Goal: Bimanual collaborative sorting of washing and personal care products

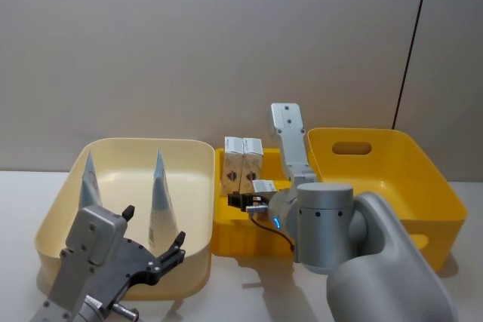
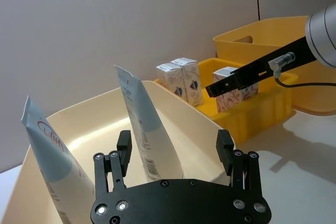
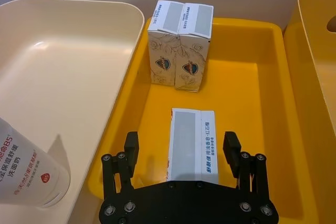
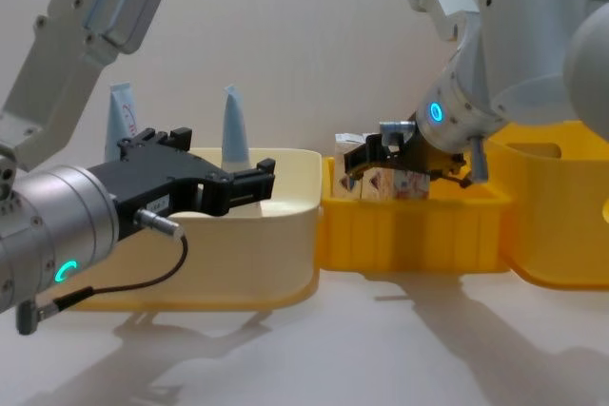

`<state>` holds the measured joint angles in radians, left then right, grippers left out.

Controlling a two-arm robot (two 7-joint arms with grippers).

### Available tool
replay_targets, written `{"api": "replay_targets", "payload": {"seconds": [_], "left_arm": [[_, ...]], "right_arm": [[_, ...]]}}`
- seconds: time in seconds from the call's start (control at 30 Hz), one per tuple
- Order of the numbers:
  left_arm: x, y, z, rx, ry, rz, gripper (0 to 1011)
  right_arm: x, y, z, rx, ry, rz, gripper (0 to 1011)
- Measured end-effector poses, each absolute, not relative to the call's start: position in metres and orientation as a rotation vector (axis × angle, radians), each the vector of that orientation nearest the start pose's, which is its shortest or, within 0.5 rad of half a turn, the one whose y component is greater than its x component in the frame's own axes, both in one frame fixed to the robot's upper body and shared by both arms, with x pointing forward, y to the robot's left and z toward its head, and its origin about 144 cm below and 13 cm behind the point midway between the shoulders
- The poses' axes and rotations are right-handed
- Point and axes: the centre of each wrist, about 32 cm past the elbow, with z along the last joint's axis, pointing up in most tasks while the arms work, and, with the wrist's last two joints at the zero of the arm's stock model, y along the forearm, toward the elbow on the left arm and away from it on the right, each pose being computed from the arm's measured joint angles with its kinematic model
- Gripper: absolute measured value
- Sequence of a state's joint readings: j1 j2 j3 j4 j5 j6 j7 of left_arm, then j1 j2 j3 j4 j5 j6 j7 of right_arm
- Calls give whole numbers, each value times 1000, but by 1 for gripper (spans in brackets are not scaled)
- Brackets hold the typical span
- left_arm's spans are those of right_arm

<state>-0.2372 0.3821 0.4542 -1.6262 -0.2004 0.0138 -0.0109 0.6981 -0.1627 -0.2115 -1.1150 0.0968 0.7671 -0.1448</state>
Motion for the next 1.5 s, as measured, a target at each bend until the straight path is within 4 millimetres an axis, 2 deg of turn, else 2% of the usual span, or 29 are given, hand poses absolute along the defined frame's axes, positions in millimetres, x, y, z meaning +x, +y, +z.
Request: {"api": "replay_targets", "payload": {"seconds": [0.07,0.23,0.3,0.37,0.47,0.67,0.77,1.17,1.5], "left_arm": [[492,198,1204,61,-268,1124,1003],[492,198,1204,61,-268,1124,1003],[492,198,1204,61,-268,1124,1003],[492,198,1204,61,-268,1124,1003],[492,198,1204,61,-268,1124,1003],[492,198,1204,61,-268,1124,1003],[492,198,1204,61,-268,1124,1003],[492,198,1204,61,-268,1124,1004],[492,198,1204,61,-268,1124,1003]], "right_arm": [[621,-94,1293,-419,371,-1370,1001],[623,-93,1292,-416,376,-1369,883],[624,-93,1292,-416,377,-1369,867],[624,-93,1292,-415,379,-1368,783],[624,-93,1292,-414,380,-1368,730],[625,-92,1291,-413,382,-1367,490],[626,-92,1291,-413,384,-1366,446],[623,-93,1293,-398,364,-1360,402],[614,-101,1304,-322,287,-1353,401]]}}
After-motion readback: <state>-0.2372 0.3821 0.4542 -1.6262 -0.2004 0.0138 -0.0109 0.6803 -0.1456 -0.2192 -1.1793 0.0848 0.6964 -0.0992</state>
